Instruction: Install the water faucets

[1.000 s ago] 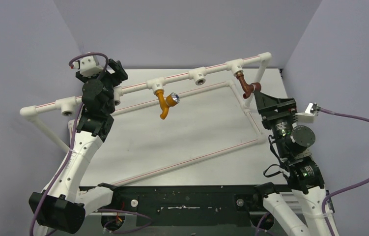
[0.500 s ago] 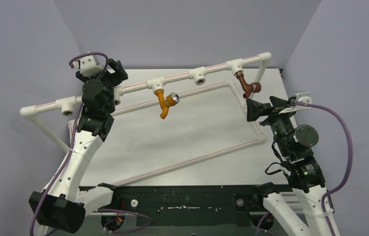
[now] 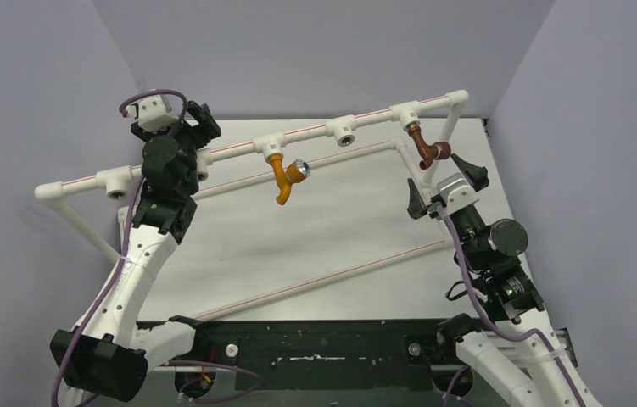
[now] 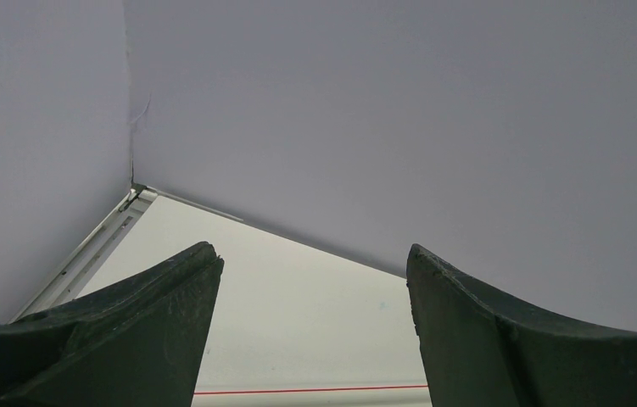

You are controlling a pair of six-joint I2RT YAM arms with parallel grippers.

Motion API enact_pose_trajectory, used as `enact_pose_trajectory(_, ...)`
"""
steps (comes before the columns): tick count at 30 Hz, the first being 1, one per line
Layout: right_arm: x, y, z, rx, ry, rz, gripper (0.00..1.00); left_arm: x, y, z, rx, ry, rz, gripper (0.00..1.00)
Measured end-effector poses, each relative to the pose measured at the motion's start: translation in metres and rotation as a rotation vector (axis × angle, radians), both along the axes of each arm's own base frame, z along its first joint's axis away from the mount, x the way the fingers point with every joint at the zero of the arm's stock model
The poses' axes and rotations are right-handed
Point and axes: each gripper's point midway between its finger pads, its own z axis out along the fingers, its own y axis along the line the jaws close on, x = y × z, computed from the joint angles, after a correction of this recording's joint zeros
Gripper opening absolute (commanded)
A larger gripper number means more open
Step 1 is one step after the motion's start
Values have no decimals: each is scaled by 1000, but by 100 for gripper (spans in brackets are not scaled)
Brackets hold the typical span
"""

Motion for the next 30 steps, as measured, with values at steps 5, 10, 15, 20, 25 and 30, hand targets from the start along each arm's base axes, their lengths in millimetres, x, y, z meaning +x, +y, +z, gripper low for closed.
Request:
enact_pose_trajectory(5, 11, -4, 3, -188, -108, -59, 94, 0, 0, 0, 0, 0, 0, 78)
enact_pose_trajectory(10, 22, -1, 1, -376, -197, -95, 94, 0, 0, 0, -1, 0, 0, 78)
enact_pose_trajectory(15, 38, -3, 1, -534, -246, -157, 94, 0, 0, 0, -1, 0, -1, 78)
enact_pose_trajectory(20, 55, -3, -9, -673, -245, -207, 89, 0, 0, 0, -1, 0, -1, 77)
enact_pose_trajectory(25, 69, -3, -13, -739, -243, -254, 67, 0, 0, 0, 0, 0, -2, 77)
enact_pose_trajectory(30, 79, -4, -13, -733, -227, -278, 35, 0, -1, 0, 0, 0, -3, 78)
